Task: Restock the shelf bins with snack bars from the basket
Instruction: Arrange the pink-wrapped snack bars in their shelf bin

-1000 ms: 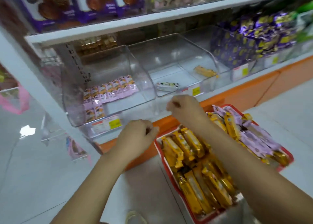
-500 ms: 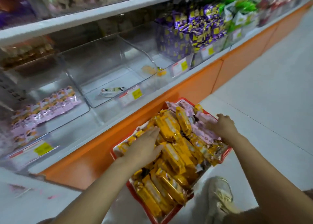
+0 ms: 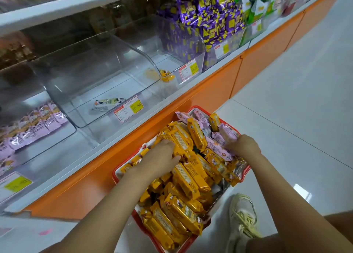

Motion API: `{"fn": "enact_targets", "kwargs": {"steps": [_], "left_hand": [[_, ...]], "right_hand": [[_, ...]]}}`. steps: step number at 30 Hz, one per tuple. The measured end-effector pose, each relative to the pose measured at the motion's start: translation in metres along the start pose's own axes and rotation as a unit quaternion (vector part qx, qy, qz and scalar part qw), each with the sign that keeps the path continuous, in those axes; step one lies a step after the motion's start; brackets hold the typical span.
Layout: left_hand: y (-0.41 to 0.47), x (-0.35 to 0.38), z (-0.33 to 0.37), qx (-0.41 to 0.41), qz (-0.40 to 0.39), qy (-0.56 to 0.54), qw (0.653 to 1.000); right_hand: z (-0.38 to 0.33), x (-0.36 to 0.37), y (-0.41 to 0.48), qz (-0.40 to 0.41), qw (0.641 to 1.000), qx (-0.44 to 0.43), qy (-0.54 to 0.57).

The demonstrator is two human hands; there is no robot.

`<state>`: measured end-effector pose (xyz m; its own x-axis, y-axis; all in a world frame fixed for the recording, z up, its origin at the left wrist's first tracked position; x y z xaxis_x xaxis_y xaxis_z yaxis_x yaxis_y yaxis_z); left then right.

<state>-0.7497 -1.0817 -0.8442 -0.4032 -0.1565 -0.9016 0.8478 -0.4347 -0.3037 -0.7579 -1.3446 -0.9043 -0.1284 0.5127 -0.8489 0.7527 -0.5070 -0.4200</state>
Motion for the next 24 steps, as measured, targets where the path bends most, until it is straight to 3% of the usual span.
{"fn": "enact_targets", "kwargs": {"steps": [13, 18, 21, 24], "left_hand": [[-0.018, -0.008, 0.006, -0.017, -0.006, -0.022, 1.0], [-0.031, -0.012, 0.011, -0.024, 0.021, -0.121, 0.992], [-0.035, -0.021, 0.011, -0.04, 0.041, -0.284, 0.957], [-0.039, -0.029, 0.012, -0.058, 0.029, -0.464, 0.884]], "right_hand": [[0.002, -0.004, -0.011, 0.006, 0.999, -0.03, 0.014], [0.014, -0.025, -0.024, 0.022, 0.997, 0.0, 0.074], [0.01, -0.043, -0.05, 0.026, 0.976, -0.042, 0.214], [-0.024, -0.052, -0.096, -0.026, 0.944, -0.16, 0.286]]}}
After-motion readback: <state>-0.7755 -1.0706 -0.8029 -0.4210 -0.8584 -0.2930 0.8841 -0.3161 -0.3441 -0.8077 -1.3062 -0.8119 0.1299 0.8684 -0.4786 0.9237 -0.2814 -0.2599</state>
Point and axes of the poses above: each hand's wrist, its own y-axis towards the middle knuckle, its own x-axis out of the palm, z = x × y, the point moved 6 cm from there along y, towards the middle knuckle, and after that the axes turned 2 degrees about z, right-handed, at the moved point
